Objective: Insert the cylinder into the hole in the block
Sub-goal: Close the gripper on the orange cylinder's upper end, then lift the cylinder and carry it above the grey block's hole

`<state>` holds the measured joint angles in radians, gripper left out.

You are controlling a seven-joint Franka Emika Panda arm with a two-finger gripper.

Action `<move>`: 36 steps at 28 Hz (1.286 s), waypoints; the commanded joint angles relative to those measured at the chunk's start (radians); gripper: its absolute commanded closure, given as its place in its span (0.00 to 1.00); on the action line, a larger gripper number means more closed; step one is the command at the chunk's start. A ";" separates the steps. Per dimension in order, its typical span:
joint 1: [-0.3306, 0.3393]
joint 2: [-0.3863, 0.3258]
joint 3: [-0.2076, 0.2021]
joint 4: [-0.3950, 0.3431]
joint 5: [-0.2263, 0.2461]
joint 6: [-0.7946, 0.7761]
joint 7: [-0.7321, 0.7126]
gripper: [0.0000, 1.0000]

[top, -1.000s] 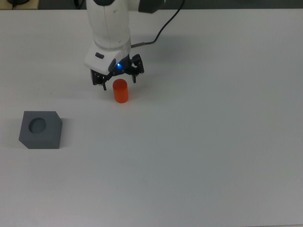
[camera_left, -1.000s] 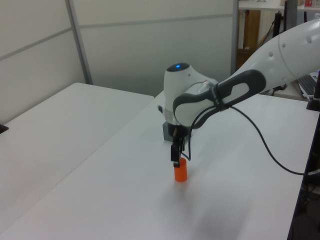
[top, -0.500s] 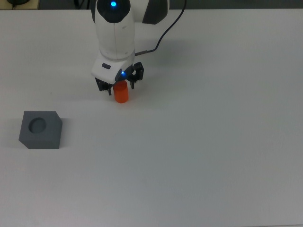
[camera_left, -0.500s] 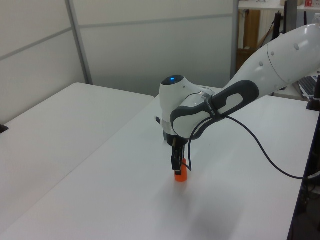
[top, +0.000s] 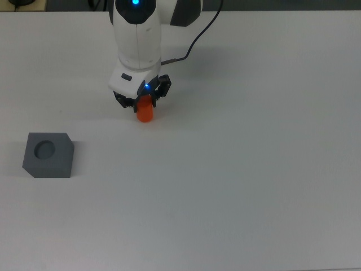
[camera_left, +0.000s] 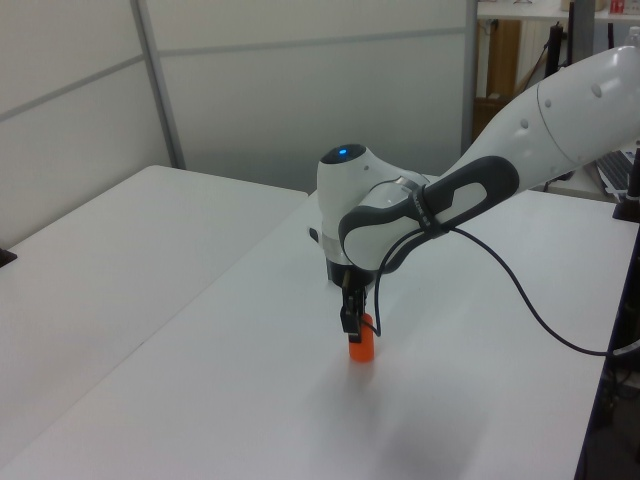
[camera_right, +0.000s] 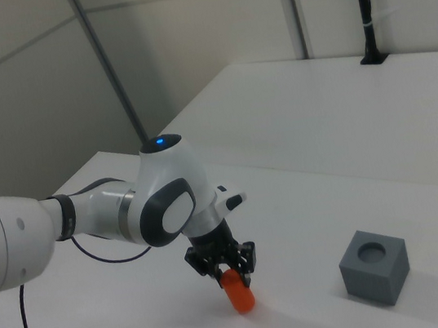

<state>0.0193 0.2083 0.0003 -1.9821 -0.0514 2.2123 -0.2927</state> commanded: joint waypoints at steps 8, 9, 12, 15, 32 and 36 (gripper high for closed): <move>-0.102 -0.003 -0.029 0.279 0.082 -0.258 0.039 1.00; -0.108 -0.001 -0.037 0.296 0.090 -0.266 0.046 1.00; -0.119 0.013 -0.066 0.338 0.114 -0.267 0.052 1.00; -0.121 0.032 -0.115 0.371 0.157 -0.260 0.049 1.00; -0.134 0.178 -0.177 0.460 0.220 -0.025 0.050 1.00; -0.136 0.192 -0.187 0.460 0.220 0.010 0.049 1.00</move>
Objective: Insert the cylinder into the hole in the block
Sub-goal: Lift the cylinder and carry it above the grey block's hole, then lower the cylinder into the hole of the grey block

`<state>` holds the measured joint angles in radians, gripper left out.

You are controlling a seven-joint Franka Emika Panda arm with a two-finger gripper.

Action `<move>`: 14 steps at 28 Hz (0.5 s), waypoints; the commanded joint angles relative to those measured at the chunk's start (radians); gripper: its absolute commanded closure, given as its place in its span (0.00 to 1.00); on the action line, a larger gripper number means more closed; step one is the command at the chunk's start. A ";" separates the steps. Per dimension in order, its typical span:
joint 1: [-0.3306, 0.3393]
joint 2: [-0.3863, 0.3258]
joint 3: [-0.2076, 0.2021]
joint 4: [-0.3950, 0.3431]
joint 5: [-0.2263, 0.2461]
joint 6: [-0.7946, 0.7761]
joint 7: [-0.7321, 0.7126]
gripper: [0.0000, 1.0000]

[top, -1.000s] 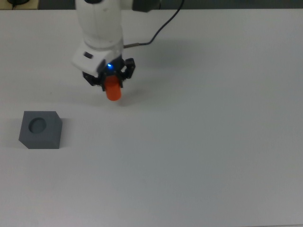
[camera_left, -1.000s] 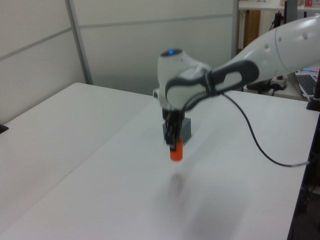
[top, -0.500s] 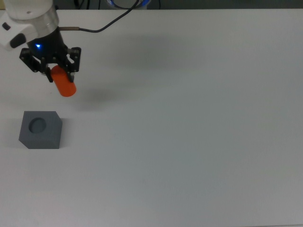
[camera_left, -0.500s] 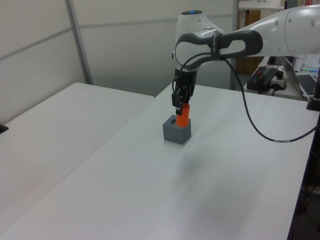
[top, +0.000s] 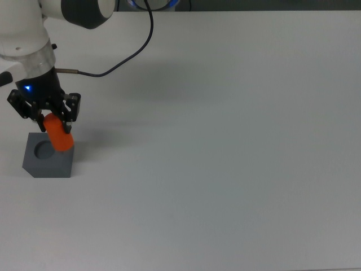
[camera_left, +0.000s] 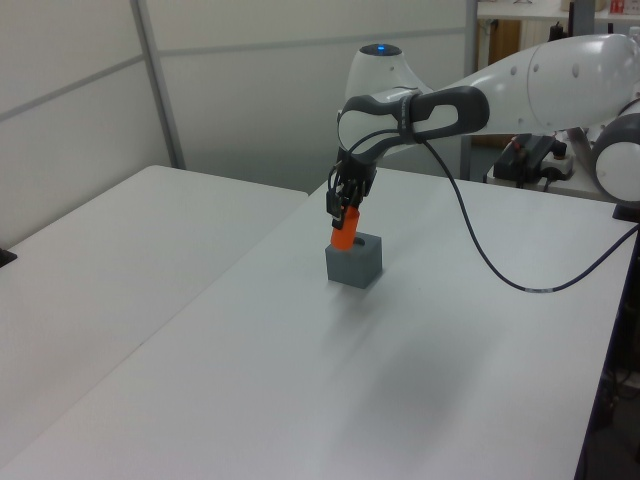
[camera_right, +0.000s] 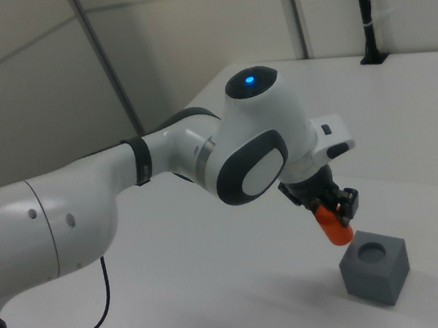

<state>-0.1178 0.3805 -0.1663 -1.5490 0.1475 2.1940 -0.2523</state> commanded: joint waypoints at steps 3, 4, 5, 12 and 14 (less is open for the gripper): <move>-0.002 0.023 -0.042 0.027 0.023 0.039 0.001 1.00; -0.002 0.023 -0.047 0.027 0.024 0.039 -0.001 1.00; -0.002 0.024 -0.050 0.027 0.023 0.039 -0.001 1.00; -0.017 0.066 -0.055 0.027 0.023 0.087 -0.002 1.00; -0.017 0.072 -0.055 0.027 0.023 0.089 -0.001 1.00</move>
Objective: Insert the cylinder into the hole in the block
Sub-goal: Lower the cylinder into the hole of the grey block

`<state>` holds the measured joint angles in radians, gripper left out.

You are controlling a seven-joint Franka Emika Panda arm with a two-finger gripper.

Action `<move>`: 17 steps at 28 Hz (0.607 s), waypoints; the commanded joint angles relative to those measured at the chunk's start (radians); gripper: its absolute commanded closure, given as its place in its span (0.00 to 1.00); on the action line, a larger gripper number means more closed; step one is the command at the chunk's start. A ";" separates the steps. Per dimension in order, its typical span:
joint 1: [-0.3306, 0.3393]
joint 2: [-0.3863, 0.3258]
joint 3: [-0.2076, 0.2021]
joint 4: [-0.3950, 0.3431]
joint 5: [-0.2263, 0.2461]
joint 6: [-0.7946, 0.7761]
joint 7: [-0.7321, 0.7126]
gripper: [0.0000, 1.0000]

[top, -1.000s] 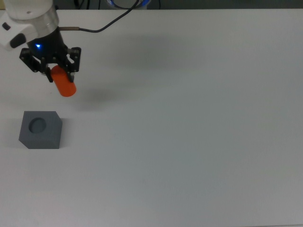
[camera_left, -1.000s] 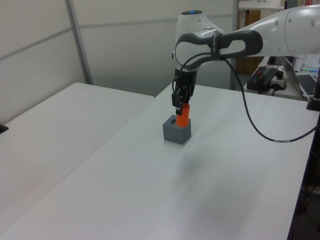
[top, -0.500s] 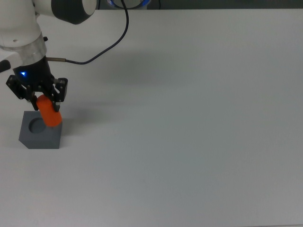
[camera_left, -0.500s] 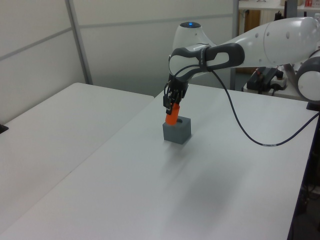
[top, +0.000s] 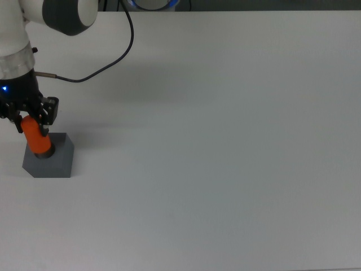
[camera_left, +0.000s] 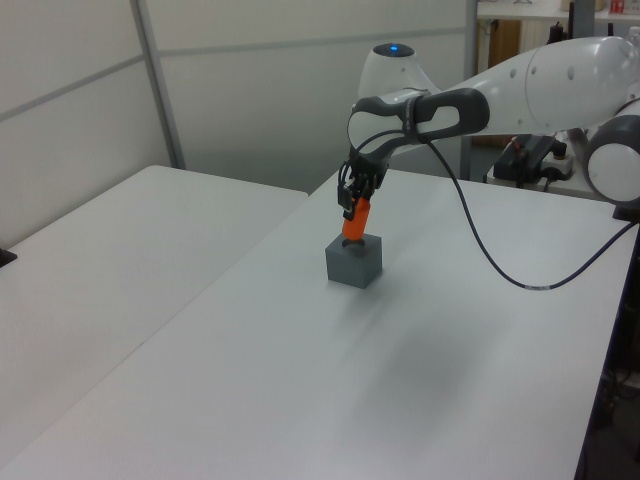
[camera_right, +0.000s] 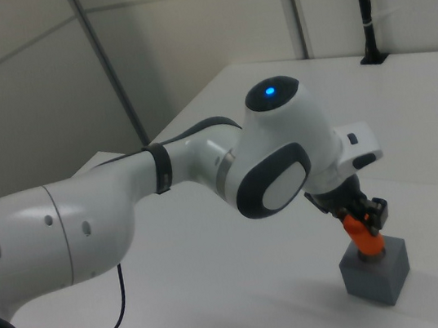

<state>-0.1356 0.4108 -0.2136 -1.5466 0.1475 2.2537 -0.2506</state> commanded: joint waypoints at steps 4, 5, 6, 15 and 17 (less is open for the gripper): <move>-0.004 0.049 -0.007 0.026 0.023 0.029 -0.004 1.00; -0.004 0.049 -0.007 0.026 0.023 0.029 -0.006 1.00; -0.004 0.049 -0.007 0.026 0.023 0.029 -0.006 1.00; -0.004 0.051 -0.004 0.020 0.010 0.029 -0.022 0.96; -0.002 0.049 -0.003 0.019 0.010 0.029 -0.038 0.94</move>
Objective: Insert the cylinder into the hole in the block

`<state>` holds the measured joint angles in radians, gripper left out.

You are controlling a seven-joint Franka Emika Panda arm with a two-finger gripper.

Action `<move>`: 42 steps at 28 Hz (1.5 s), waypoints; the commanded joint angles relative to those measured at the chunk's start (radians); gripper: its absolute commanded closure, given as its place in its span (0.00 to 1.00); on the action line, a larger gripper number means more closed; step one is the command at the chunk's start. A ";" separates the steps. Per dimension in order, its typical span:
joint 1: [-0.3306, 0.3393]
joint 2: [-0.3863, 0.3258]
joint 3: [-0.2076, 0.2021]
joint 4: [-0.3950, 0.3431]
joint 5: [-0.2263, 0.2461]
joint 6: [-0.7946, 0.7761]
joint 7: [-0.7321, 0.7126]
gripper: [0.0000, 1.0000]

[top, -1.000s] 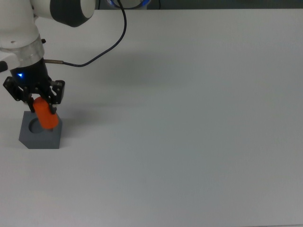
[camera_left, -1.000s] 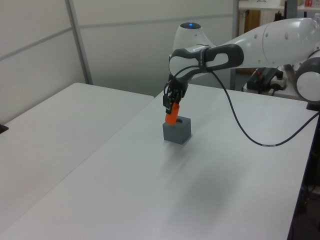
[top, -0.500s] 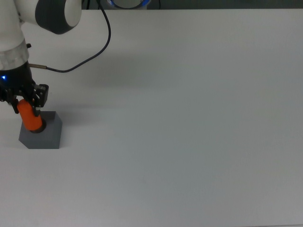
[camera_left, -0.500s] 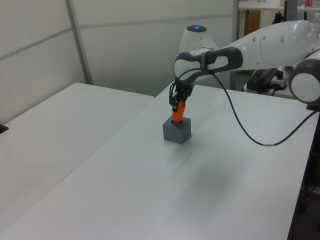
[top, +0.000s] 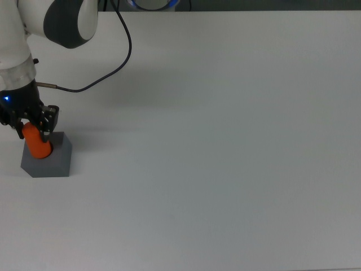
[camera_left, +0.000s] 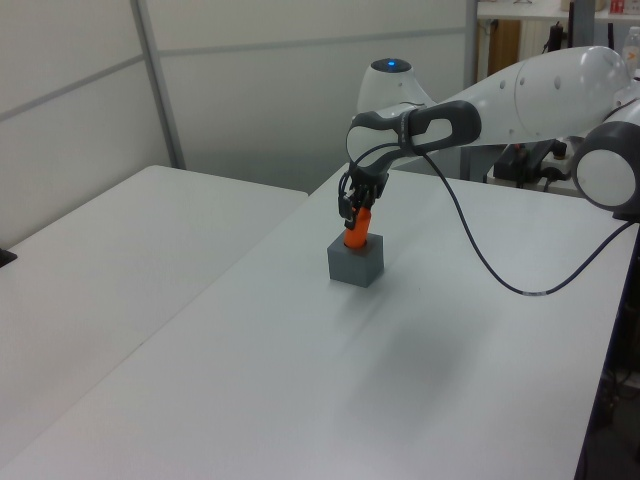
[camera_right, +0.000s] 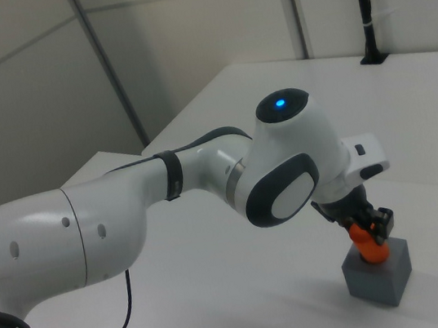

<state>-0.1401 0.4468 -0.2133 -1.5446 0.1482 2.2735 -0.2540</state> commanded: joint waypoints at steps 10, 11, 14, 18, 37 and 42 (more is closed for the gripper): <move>0.008 0.004 -0.003 0.017 0.008 0.003 -0.039 0.00; 0.008 0.001 -0.003 0.017 0.008 0.000 -0.039 0.00; 0.011 -0.023 -0.001 0.015 0.013 -0.009 -0.036 0.00; 0.014 -0.063 0.006 0.020 0.013 -0.076 -0.034 0.00; 0.120 -0.191 0.028 0.034 -0.091 -0.505 -0.030 0.00; 0.120 -0.198 0.084 0.038 -0.128 -0.552 -0.028 0.00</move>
<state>-0.0202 0.2701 -0.1717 -1.5059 0.0573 1.7697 -0.2704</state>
